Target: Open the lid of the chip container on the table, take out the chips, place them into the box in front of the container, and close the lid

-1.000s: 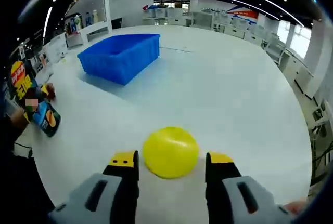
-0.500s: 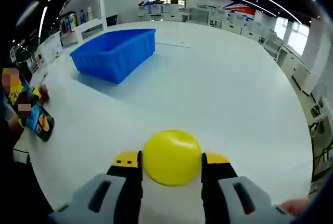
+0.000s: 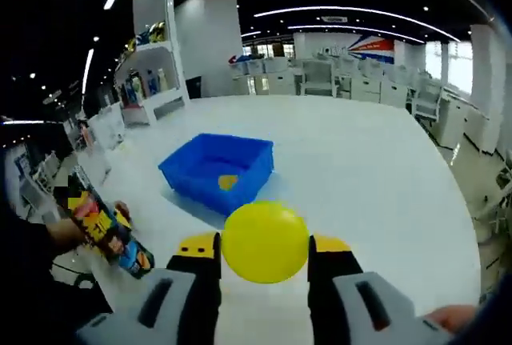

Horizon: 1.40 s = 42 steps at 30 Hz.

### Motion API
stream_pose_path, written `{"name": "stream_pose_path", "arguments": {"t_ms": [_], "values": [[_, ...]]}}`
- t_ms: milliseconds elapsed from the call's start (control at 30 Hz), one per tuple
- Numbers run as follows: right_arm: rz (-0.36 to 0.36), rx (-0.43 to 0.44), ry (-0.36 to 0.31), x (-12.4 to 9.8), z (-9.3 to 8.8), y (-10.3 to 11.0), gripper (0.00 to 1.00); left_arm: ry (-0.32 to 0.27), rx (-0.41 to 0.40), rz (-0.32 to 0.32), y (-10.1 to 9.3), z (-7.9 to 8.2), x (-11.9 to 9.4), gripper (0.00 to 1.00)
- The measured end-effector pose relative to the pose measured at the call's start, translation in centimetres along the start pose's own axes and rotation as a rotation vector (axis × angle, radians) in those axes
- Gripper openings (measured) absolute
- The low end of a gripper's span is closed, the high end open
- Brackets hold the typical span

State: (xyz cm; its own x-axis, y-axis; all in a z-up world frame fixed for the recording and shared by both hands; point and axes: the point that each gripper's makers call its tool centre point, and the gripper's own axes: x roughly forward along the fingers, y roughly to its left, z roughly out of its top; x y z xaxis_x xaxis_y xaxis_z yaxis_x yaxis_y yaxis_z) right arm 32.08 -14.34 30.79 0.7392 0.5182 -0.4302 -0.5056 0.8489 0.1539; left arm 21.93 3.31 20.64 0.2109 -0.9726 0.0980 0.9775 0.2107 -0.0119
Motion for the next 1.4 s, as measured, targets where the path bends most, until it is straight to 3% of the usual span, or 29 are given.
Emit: {"name": "stream_pose_path", "arguments": {"t_ms": [100,167,233,400,600,767,1400], "values": [[0.136,-0.020,-0.078,-1.2,4.1,5.2,0.42,0.000,0.000,0.002,0.0,0.0,0.0,0.45],[0.285,-0.021,-0.095,-2.3,6.3,11.1,0.42,0.000,0.001,0.003,0.0,0.0,0.0,0.45],[0.389,-0.070,-0.080,-2.9,6.8,15.4,0.42,0.000,0.000,0.003,0.0,0.0,0.0,0.45],[0.439,-0.218,0.001,-2.2,5.1,20.7,0.42,0.000,0.000,0.004,0.1,0.0,0.0,0.45],[0.363,-0.408,0.098,0.6,2.3,21.2,0.42,0.000,0.002,0.004,0.0,0.0,0.0,0.45],[0.374,-0.406,0.139,1.1,1.6,21.7,0.42,0.000,0.004,0.003,0.0,0.0,0.0,0.45],[0.348,-0.479,0.172,1.1,1.3,22.1,0.42,0.002,0.010,0.004,0.0,0.0,0.1,0.45]]}}
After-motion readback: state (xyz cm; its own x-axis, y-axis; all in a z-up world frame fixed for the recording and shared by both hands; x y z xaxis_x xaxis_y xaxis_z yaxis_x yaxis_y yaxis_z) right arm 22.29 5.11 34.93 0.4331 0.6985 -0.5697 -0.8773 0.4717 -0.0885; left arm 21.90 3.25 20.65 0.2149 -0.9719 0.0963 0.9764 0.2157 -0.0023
